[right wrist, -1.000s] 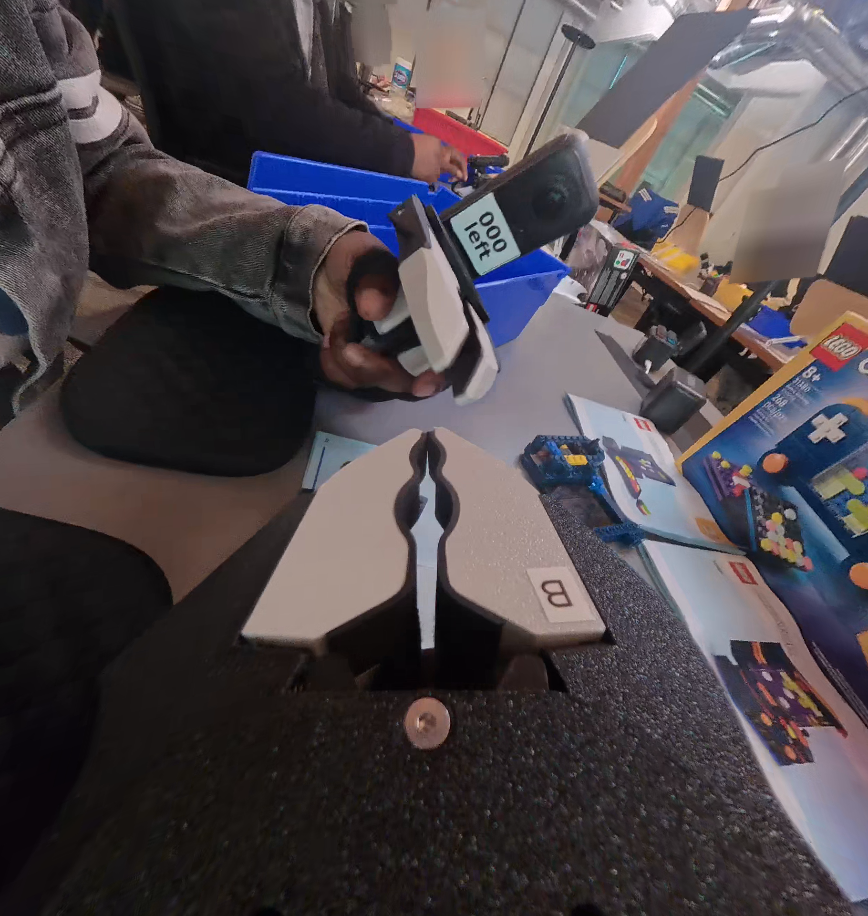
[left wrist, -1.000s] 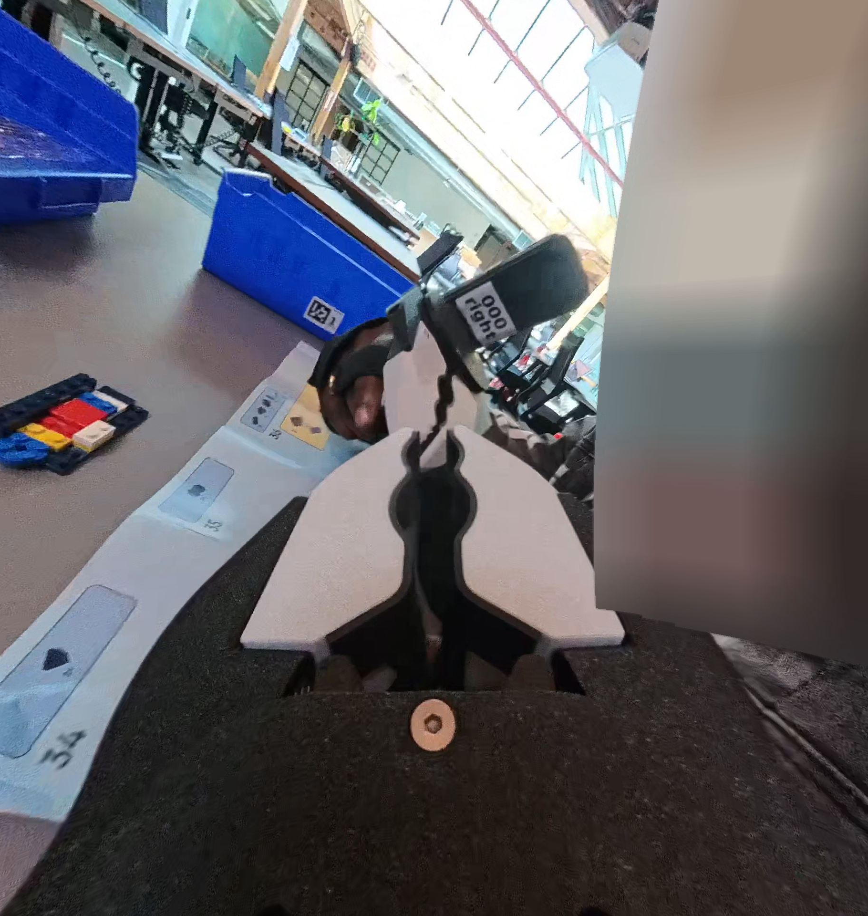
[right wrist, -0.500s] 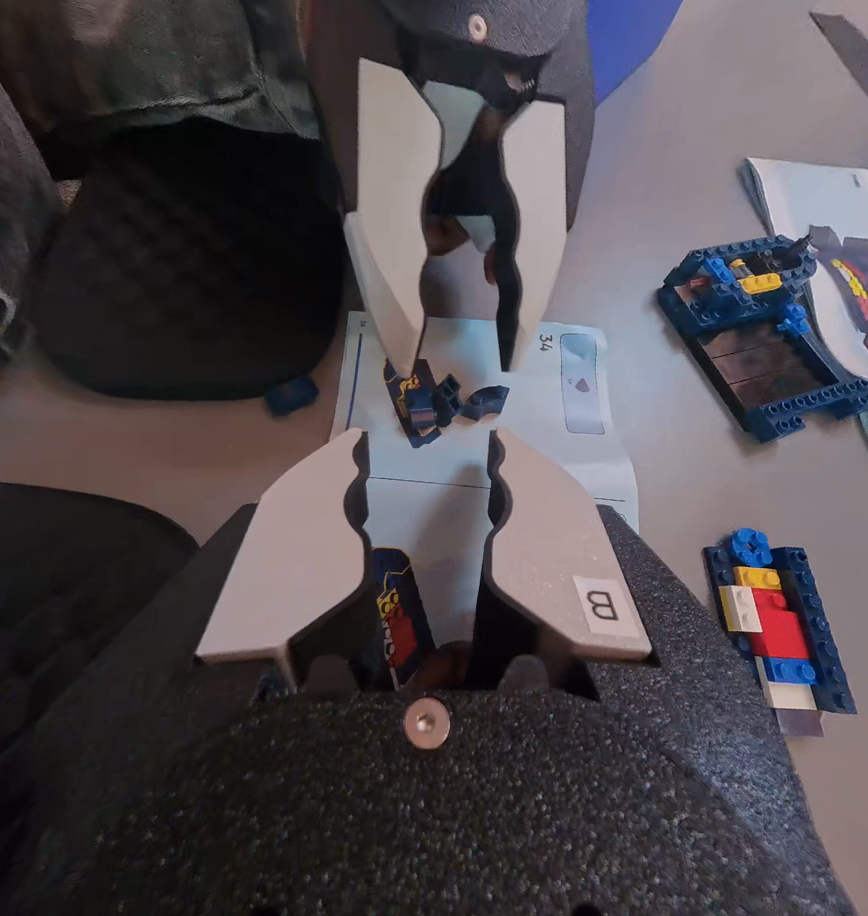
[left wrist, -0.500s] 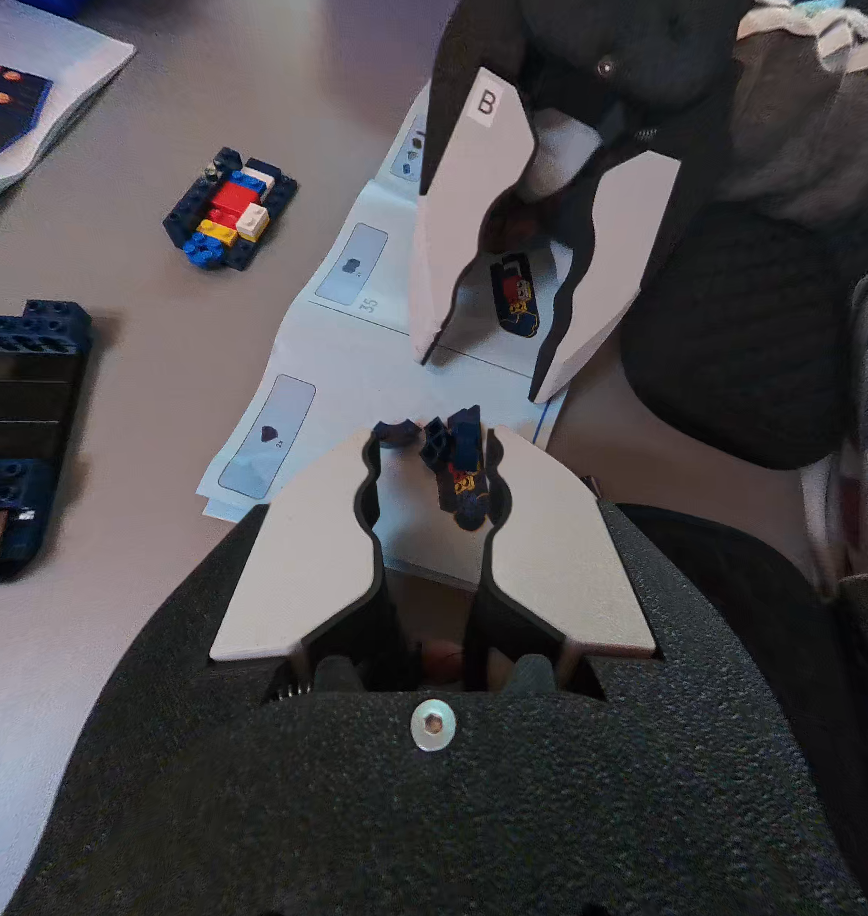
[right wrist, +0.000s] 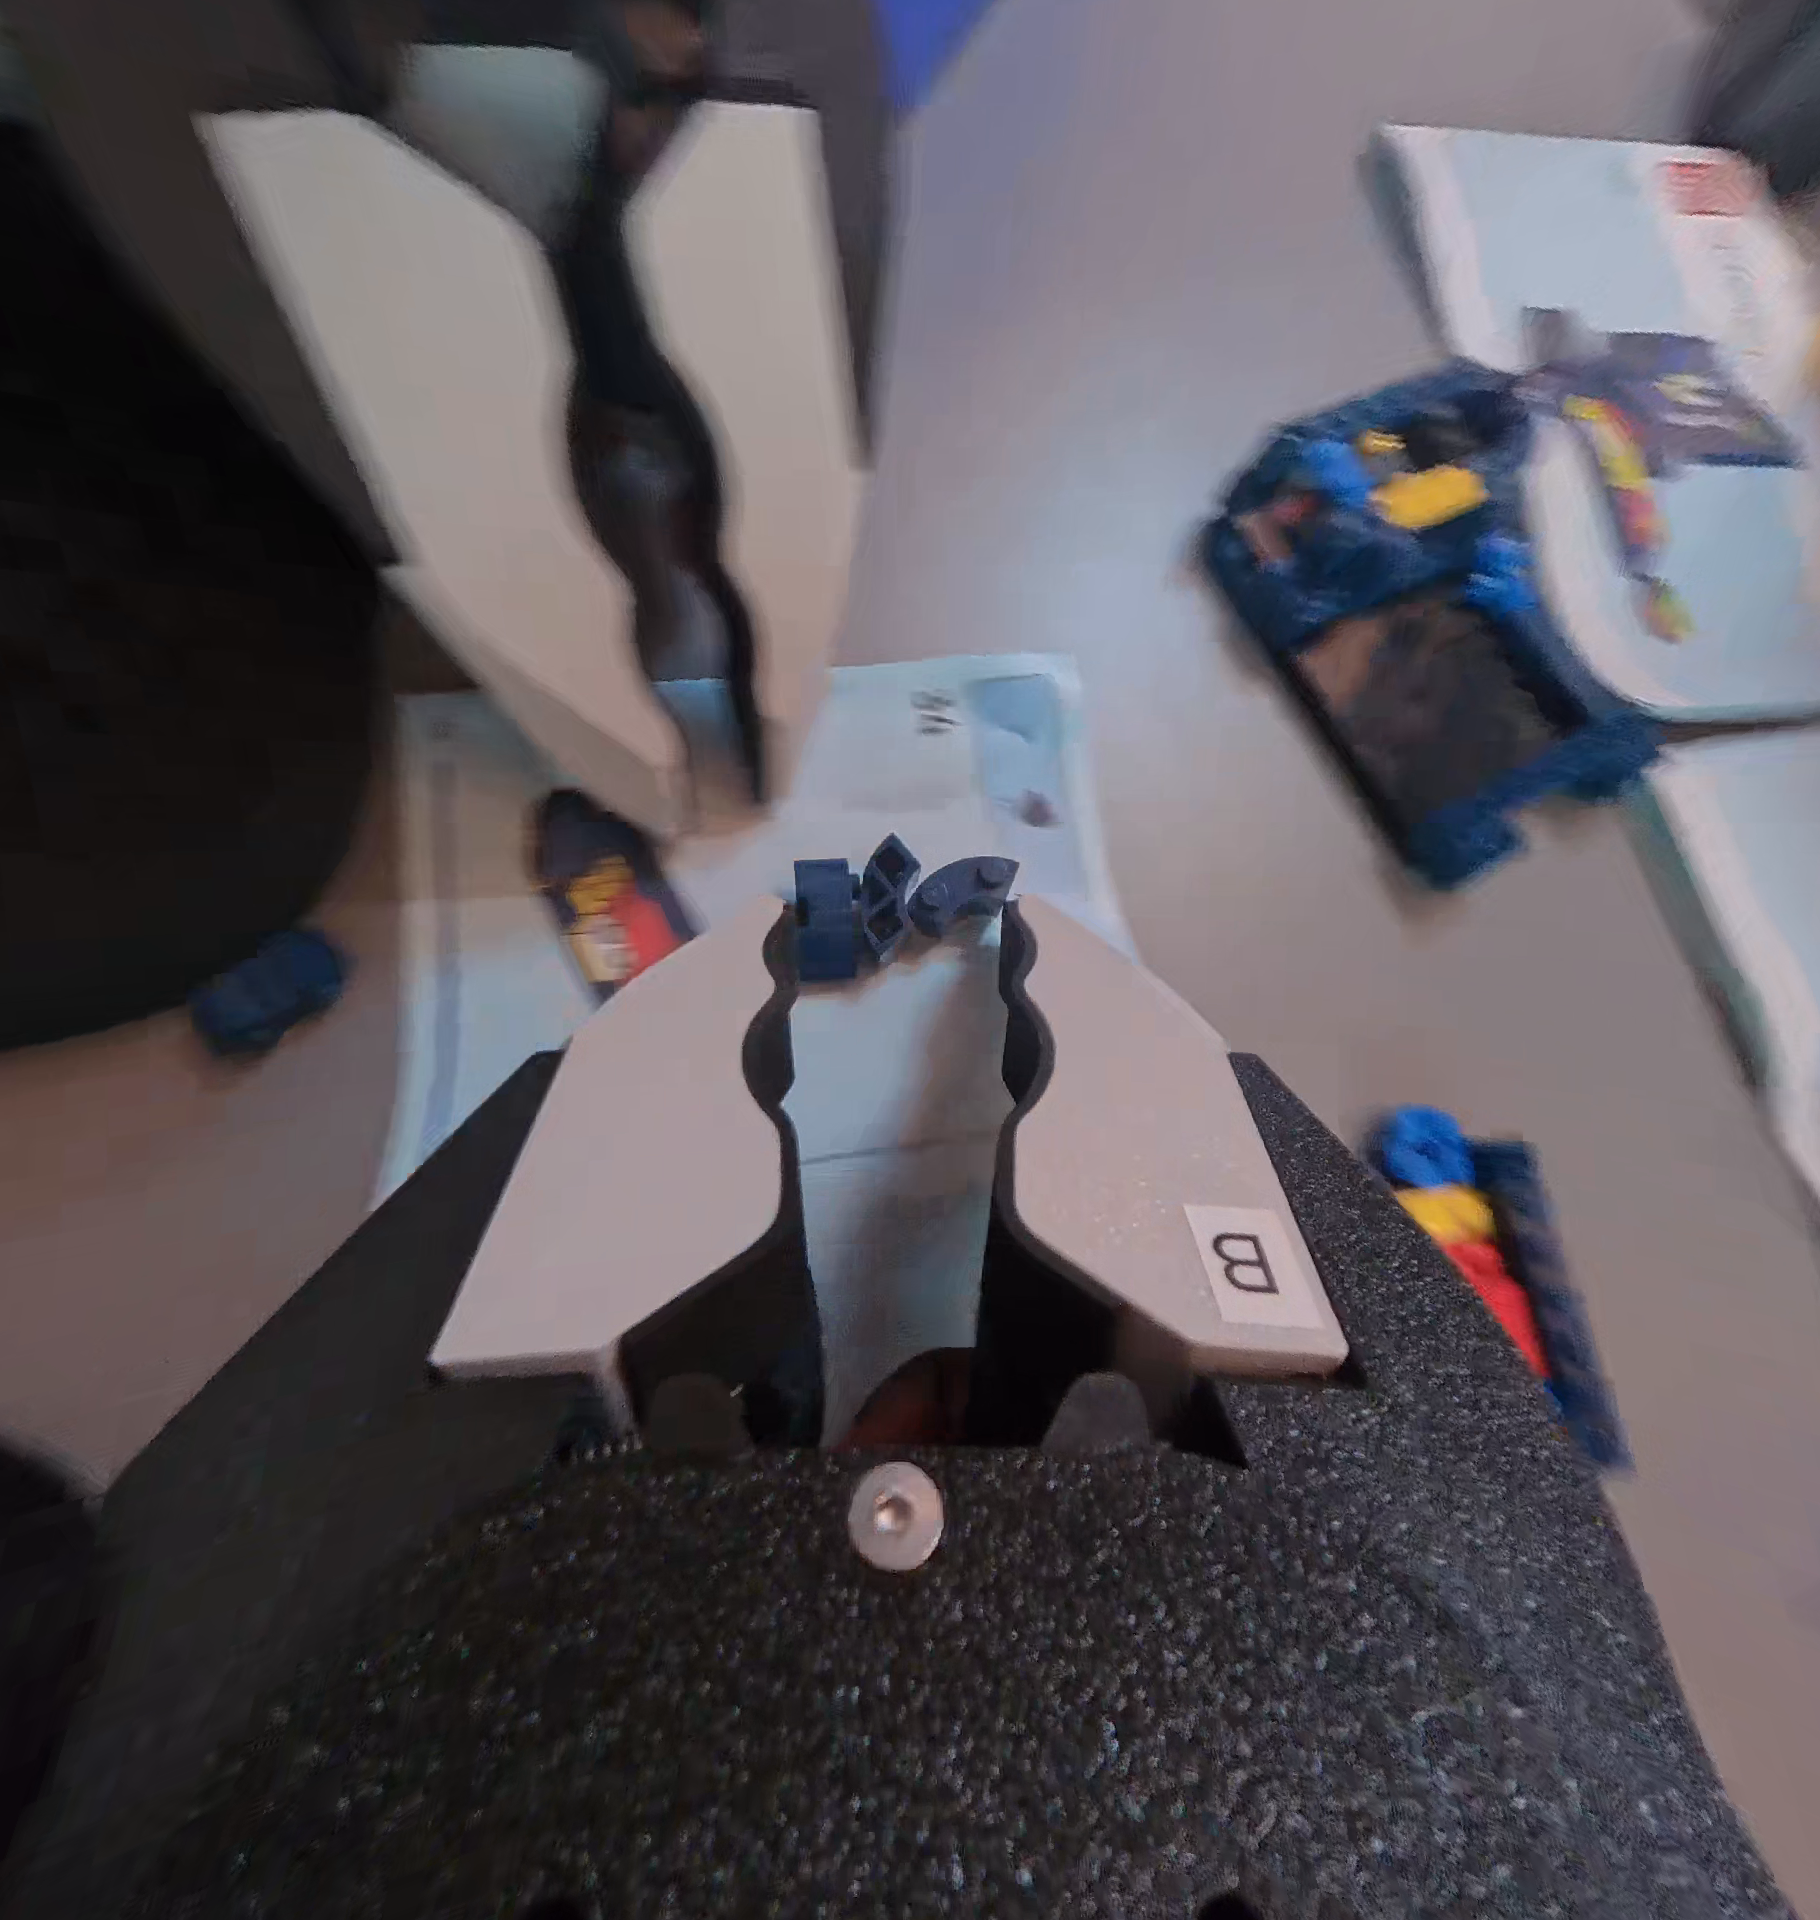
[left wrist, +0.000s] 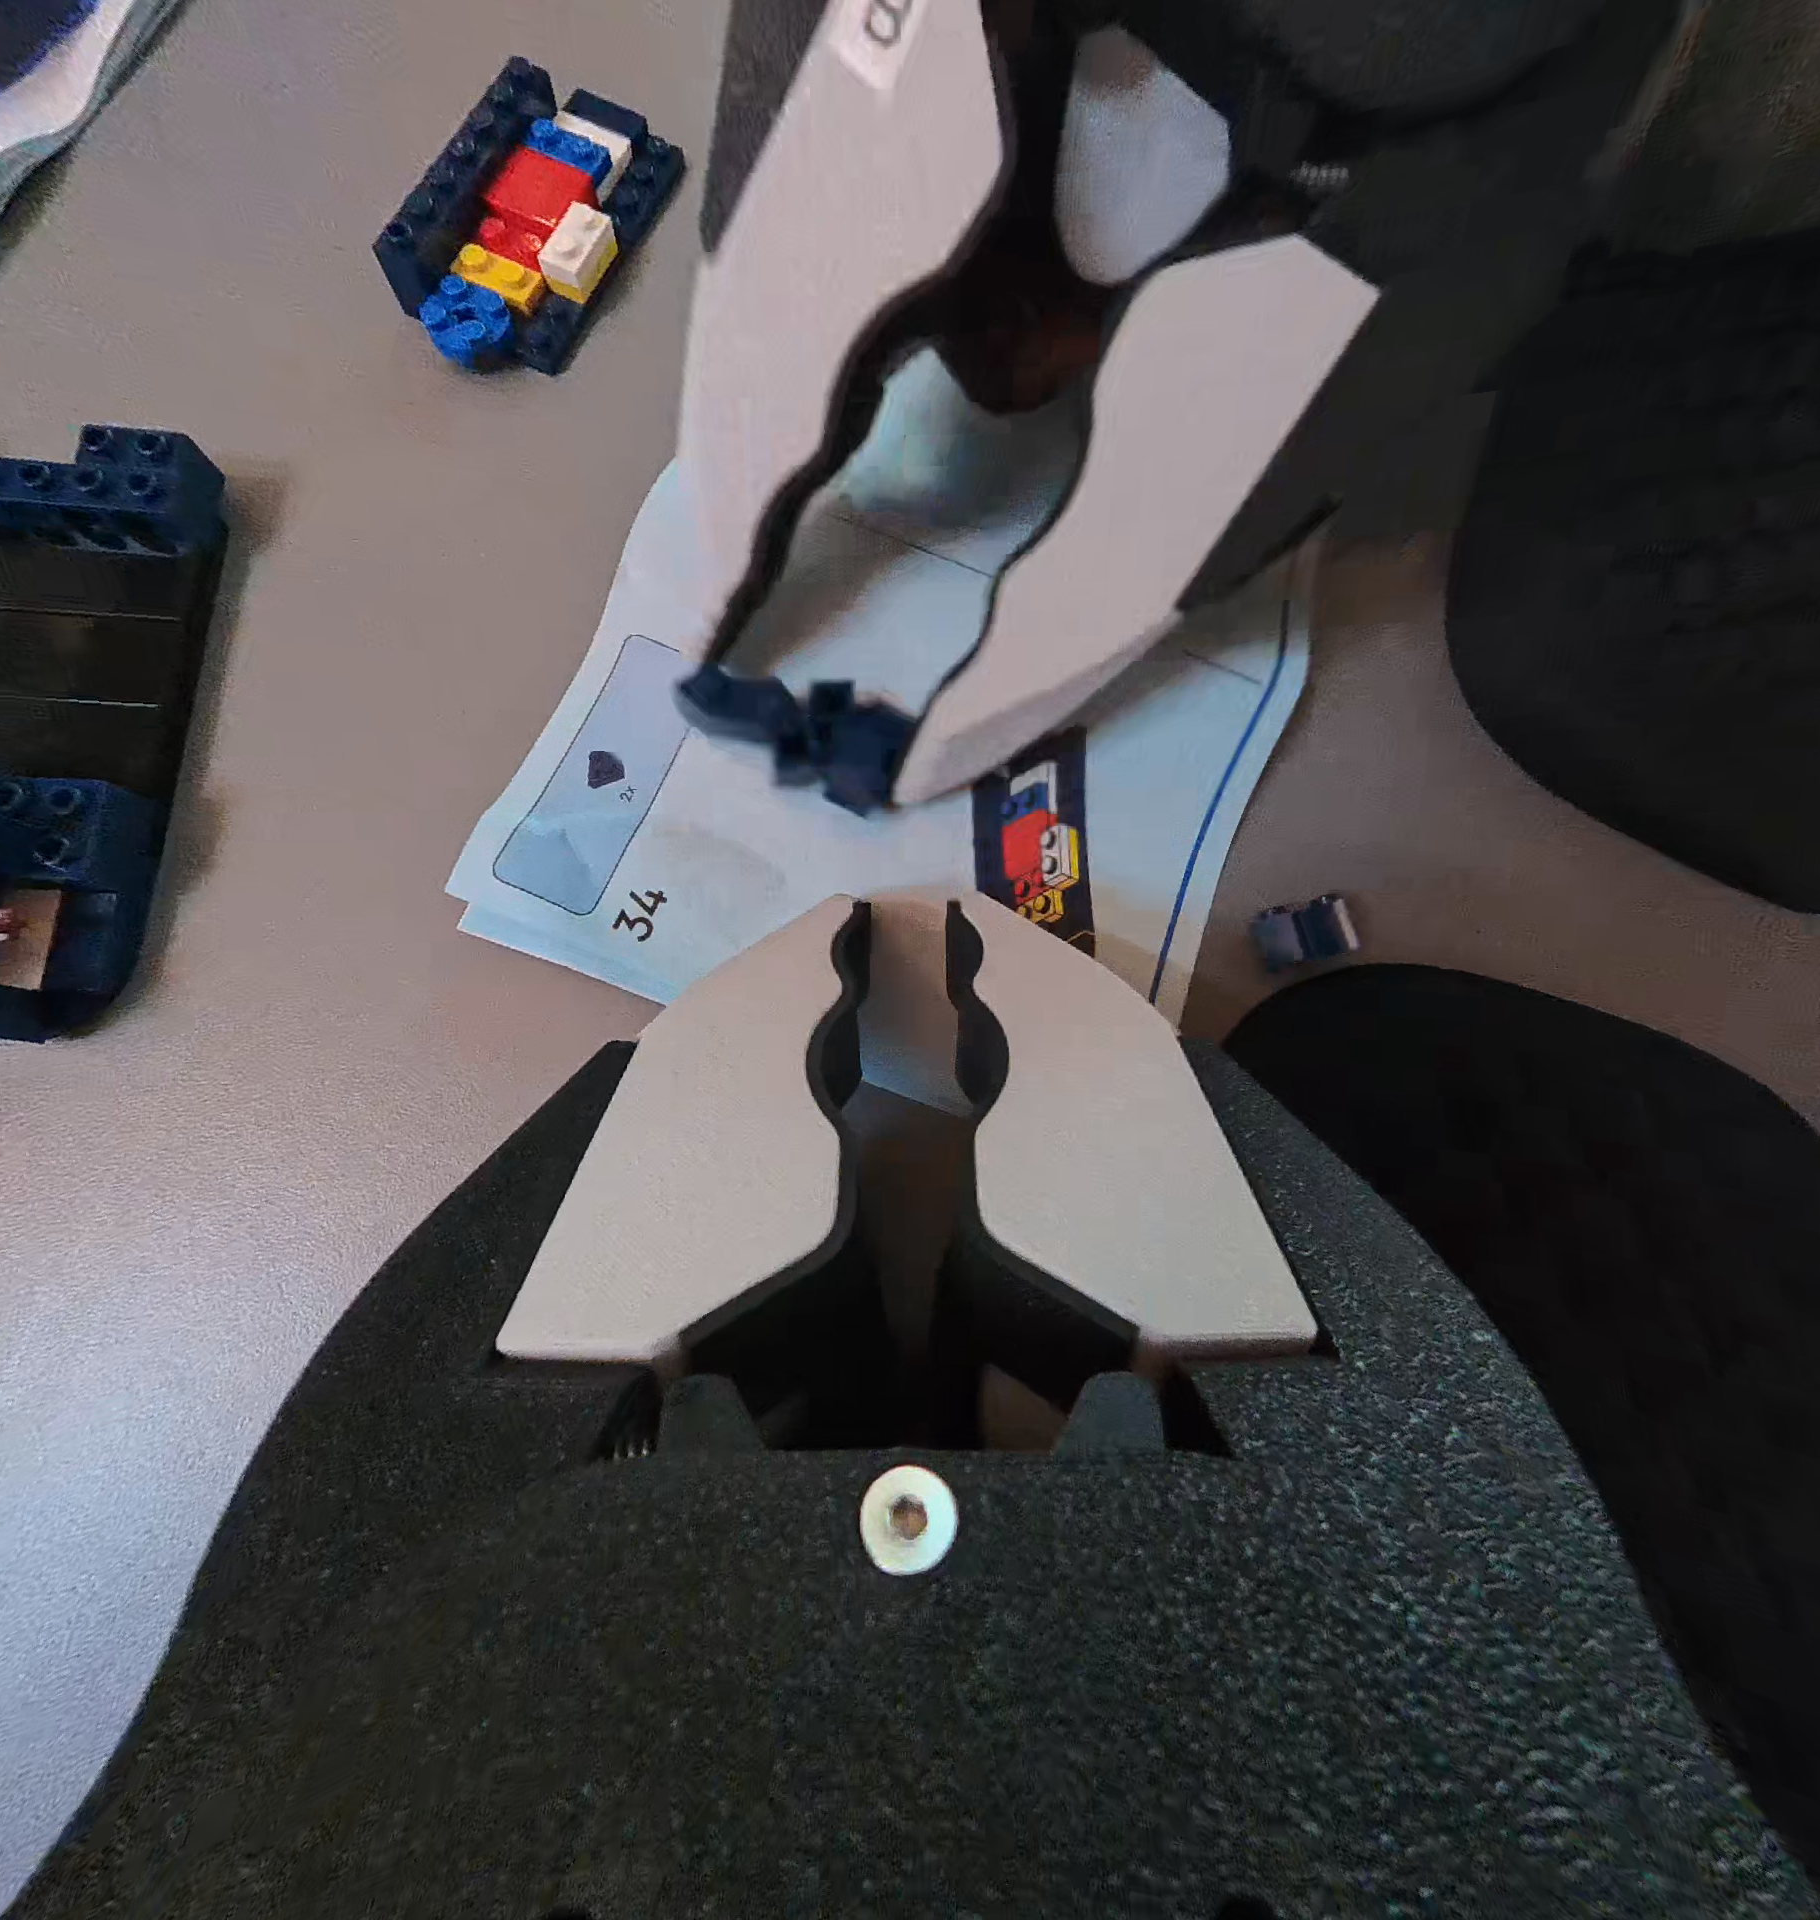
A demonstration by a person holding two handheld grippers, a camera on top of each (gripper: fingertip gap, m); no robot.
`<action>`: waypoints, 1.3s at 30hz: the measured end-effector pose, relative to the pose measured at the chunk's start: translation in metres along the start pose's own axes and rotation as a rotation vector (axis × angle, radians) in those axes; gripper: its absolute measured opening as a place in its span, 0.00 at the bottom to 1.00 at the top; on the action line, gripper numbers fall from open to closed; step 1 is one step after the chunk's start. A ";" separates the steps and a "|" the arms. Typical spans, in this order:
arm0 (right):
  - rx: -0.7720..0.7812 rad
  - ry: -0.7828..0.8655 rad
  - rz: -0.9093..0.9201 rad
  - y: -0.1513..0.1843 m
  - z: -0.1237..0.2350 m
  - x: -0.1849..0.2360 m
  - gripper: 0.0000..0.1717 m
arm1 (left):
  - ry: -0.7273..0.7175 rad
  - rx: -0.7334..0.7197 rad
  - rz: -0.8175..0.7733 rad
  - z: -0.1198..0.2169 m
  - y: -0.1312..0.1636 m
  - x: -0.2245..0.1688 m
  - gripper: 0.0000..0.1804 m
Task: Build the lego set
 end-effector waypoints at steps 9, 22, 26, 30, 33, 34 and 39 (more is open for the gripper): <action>-0.193 -0.319 0.064 -0.021 0.031 0.030 0.26 | 0.002 -0.003 0.007 0.000 0.000 0.000 0.08; -0.080 -0.456 0.287 -0.006 0.016 0.070 0.13 | 0.007 -0.015 0.013 0.000 0.000 0.000 0.08; -0.163 -0.246 0.147 -0.014 0.027 0.030 0.13 | 0.007 -0.016 0.010 0.000 0.000 0.000 0.08; -0.090 0.003 0.005 0.000 0.037 -0.014 0.15 | 0.006 -0.016 0.006 0.000 0.000 -0.001 0.08; -0.046 -0.087 -0.037 0.008 0.034 -0.007 0.36 | 0.006 -0.016 0.005 0.000 0.000 -0.001 0.08; -0.056 -0.079 -0.023 0.007 0.035 -0.007 0.36 | 0.008 -0.016 0.005 0.000 0.000 -0.001 0.09; -0.095 -0.041 -0.056 0.009 0.061 -0.025 0.20 | 0.012 -0.019 0.007 -0.001 0.000 -0.001 0.09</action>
Point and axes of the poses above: each gripper's, where its closed fingertips meet, z back along the fingers, y out of its underside, x = y × z across the jaws, the point moved 5 cm from there along z, back along the fingers, and after that the axes turned 12 degrees about -x, right-handed, at the moved point
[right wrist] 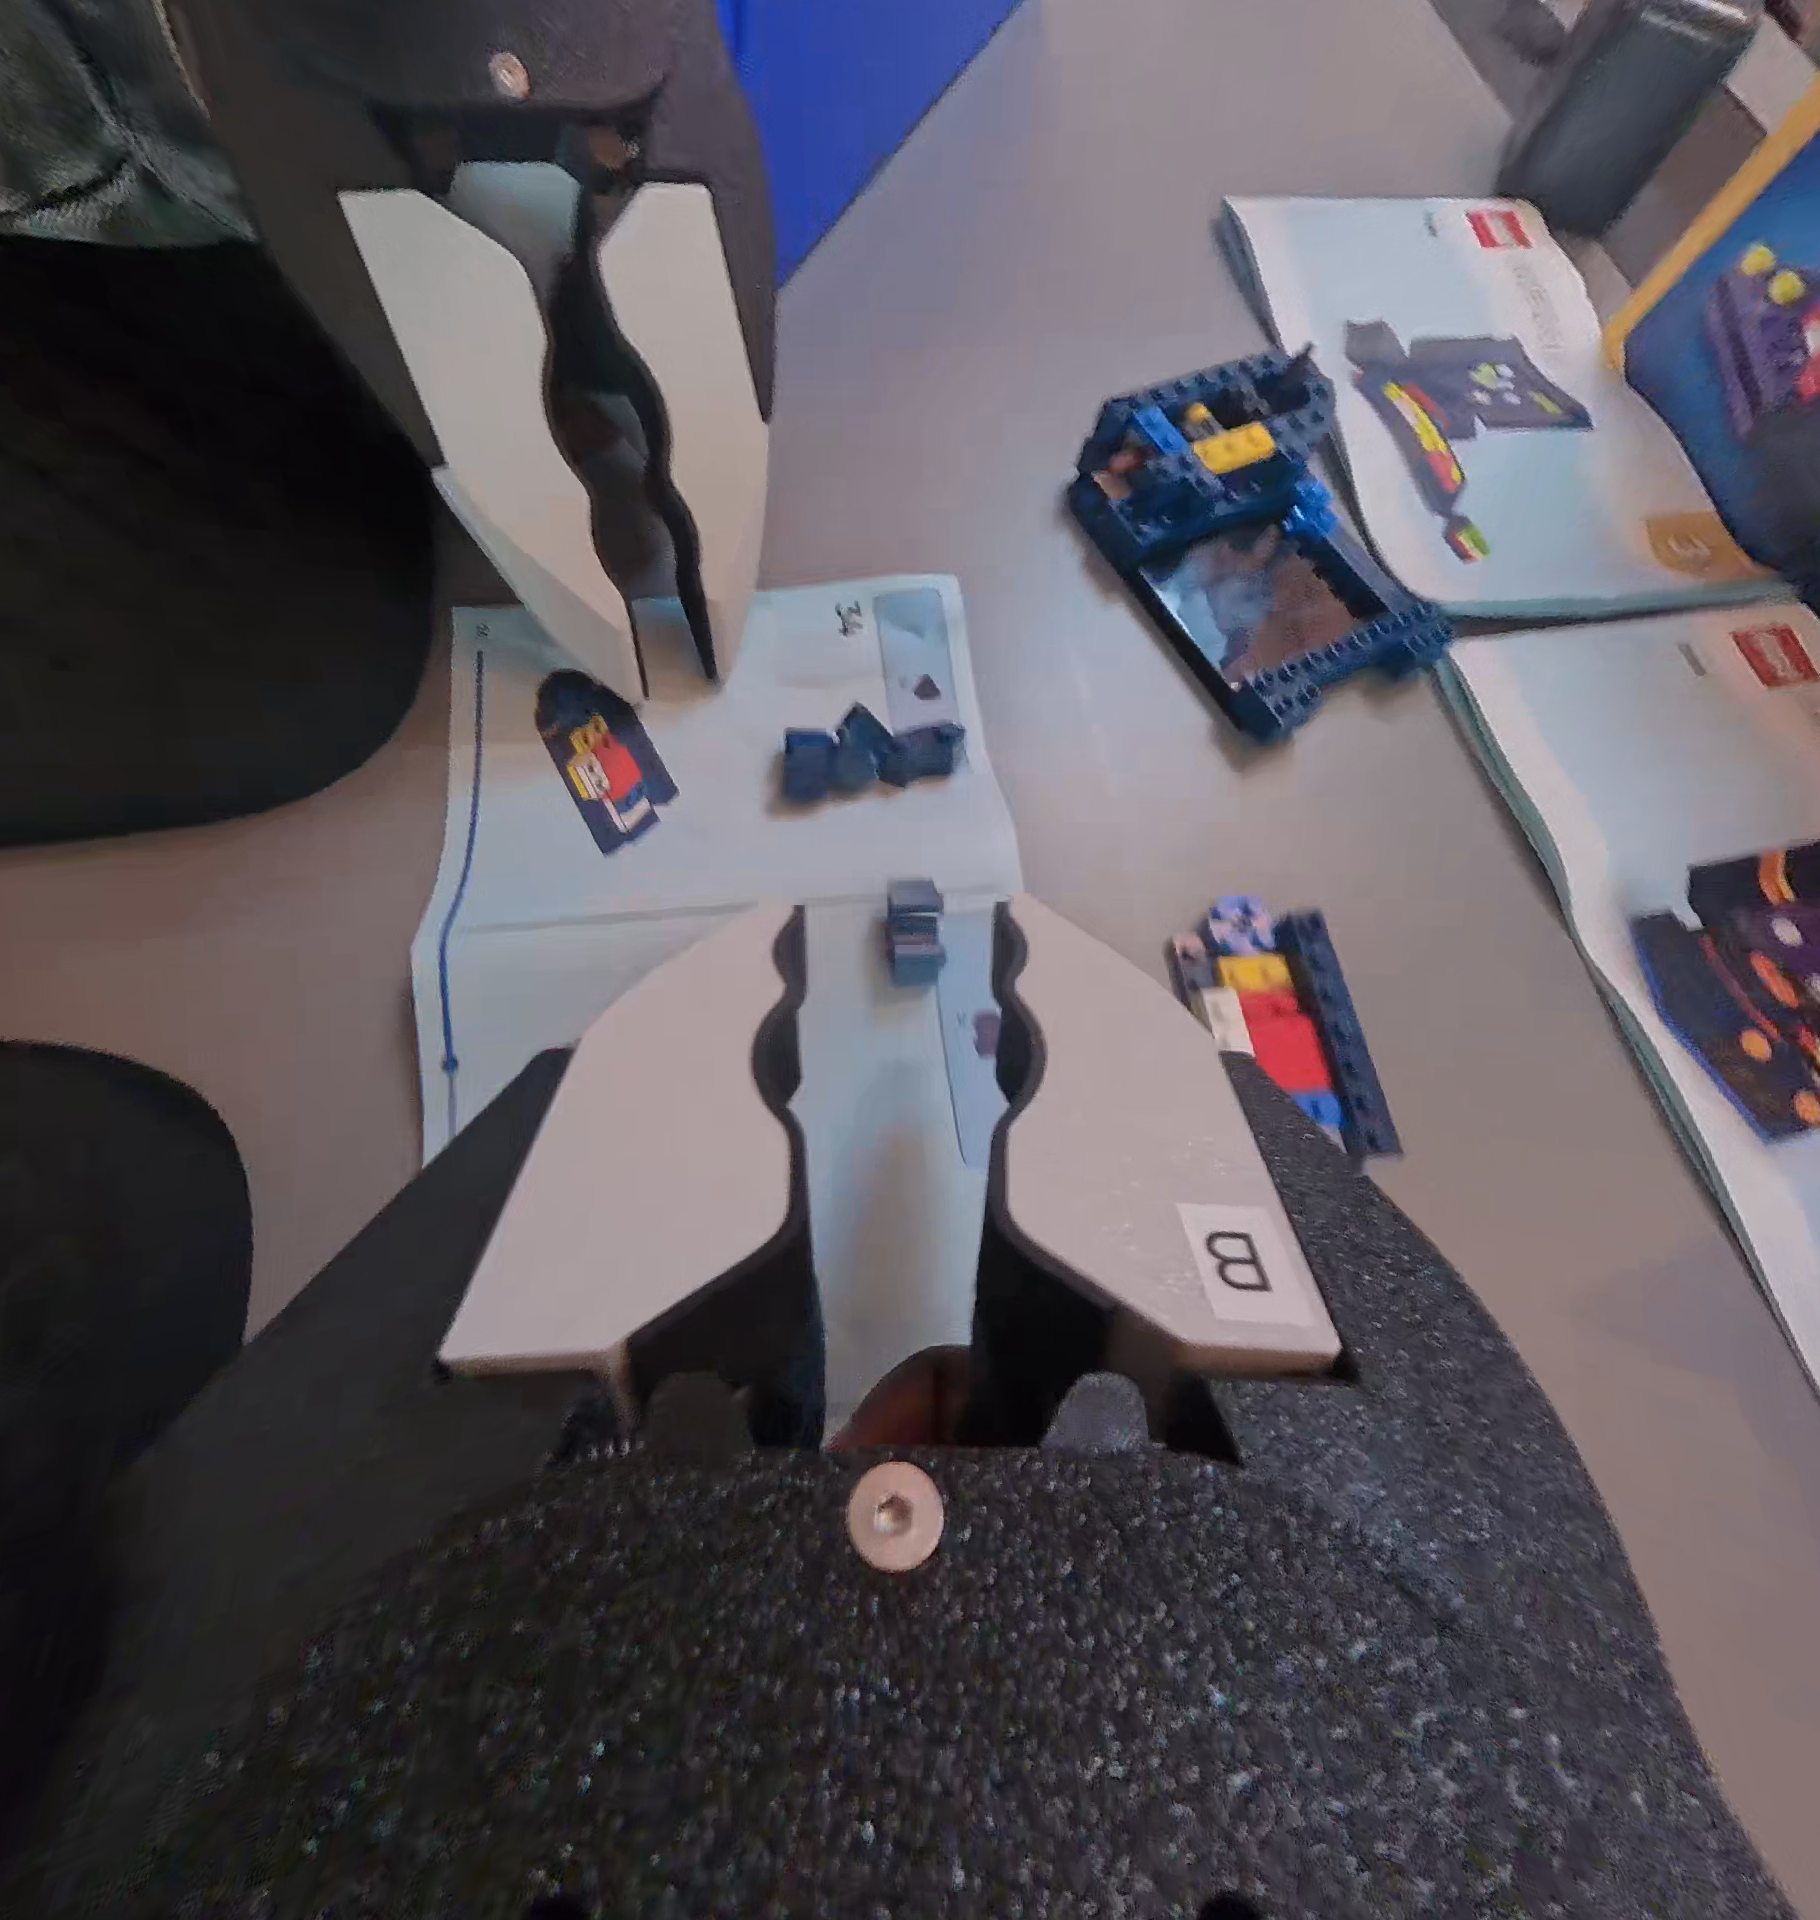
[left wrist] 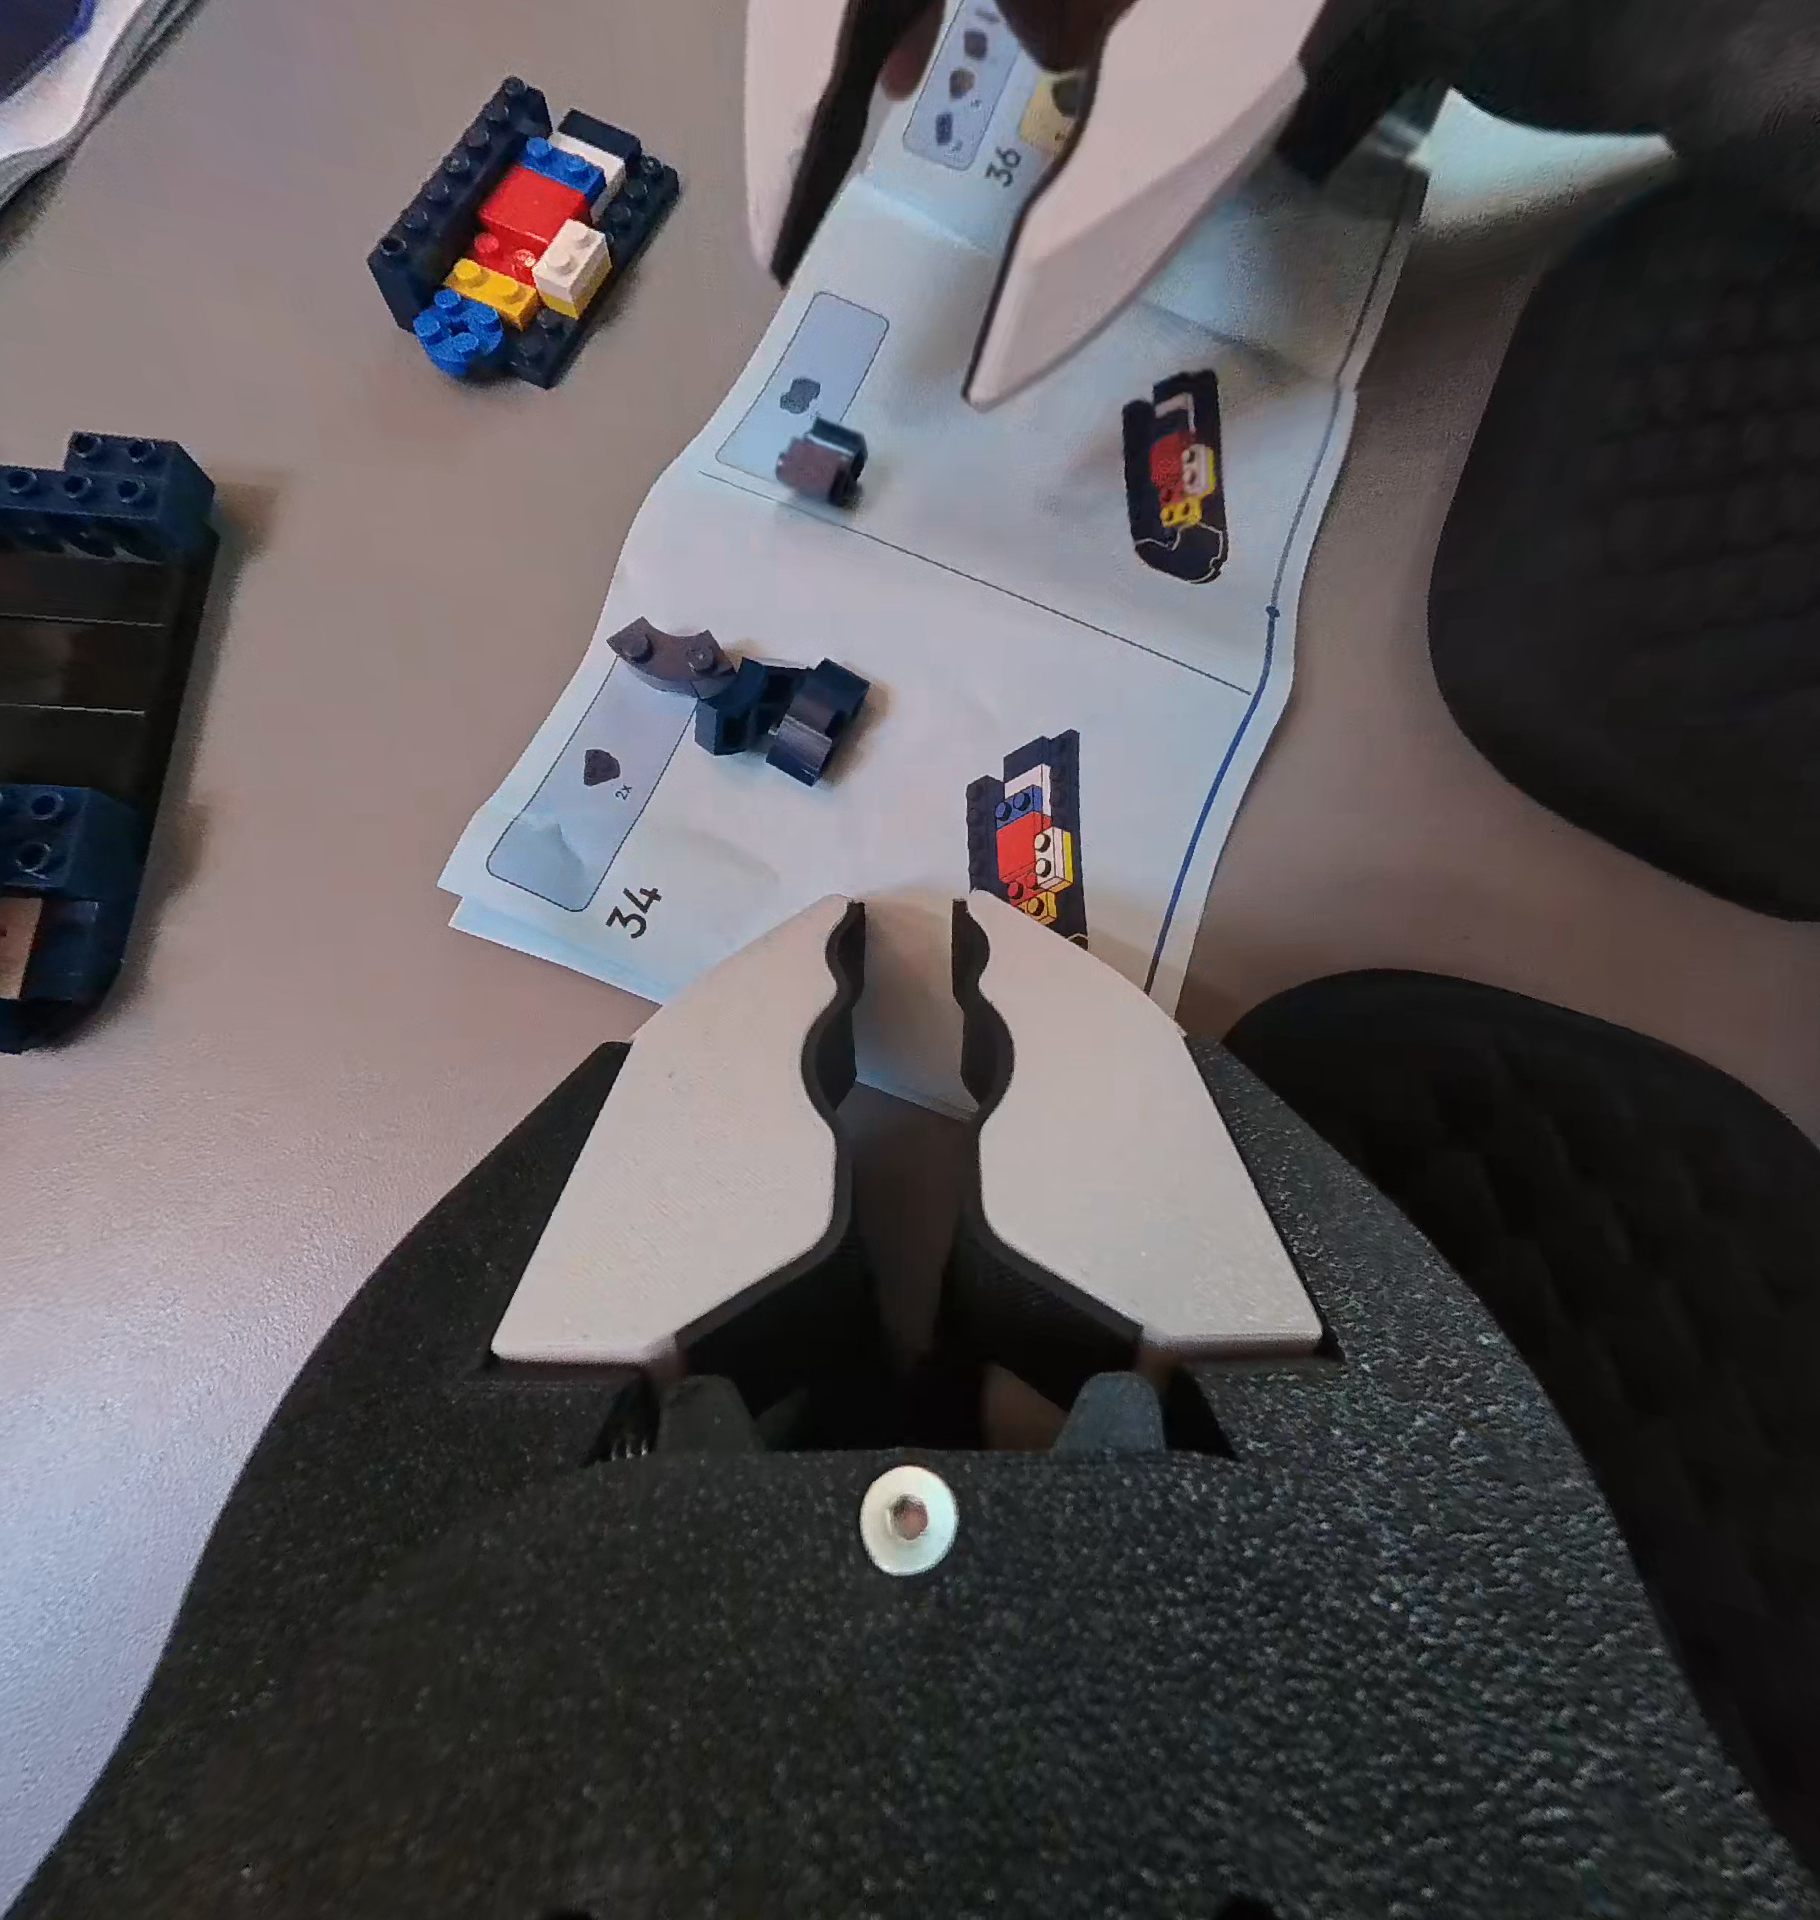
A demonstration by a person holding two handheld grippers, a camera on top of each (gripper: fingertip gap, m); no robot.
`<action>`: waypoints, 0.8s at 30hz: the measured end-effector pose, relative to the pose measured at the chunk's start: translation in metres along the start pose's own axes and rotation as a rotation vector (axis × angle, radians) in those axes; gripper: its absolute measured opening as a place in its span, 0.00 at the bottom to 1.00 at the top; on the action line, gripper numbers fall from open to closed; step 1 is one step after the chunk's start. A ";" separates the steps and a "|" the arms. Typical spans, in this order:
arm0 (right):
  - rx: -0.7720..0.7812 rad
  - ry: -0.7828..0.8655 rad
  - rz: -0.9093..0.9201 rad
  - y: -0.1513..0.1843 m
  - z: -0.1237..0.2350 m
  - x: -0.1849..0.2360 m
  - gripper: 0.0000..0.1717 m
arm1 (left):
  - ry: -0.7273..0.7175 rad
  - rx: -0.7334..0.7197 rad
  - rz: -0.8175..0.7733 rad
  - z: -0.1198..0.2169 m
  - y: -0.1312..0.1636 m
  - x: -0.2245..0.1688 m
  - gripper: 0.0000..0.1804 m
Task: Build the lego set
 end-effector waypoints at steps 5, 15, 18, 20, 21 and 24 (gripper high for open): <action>0.093 -0.072 -0.022 0.021 0.002 0.005 0.14 | -0.020 0.015 -0.038 -0.002 -0.003 0.001 0.09; 0.118 -0.090 -0.011 0.026 -0.012 0.016 0.12 | 0.056 -0.159 -0.260 -0.016 -0.059 -0.035 0.08; 0.105 -0.089 -0.017 0.026 -0.012 0.016 0.12 | 0.135 -0.048 -0.319 -0.038 -0.063 -0.048 0.08; 0.099 -0.088 -0.021 0.027 -0.011 0.016 0.12 | 0.184 -0.080 -0.349 -0.048 -0.074 -0.058 0.08; 0.097 -0.087 -0.021 0.027 -0.011 0.016 0.12 | 0.202 -0.095 -0.361 -0.053 -0.078 -0.061 0.09; 0.089 -0.090 -0.019 0.027 -0.011 0.016 0.12 | 0.226 -0.127 -0.380 -0.063 -0.077 -0.057 0.09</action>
Point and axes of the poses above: each gripper's, where its closed fingertips meet, z back along the fingers, y out of its underside, x = y × z across the jaws, the point moved 5 cm from there along z, back along the fingers, and after that the axes turned 12 degrees about -x, right-handed, at the moved point
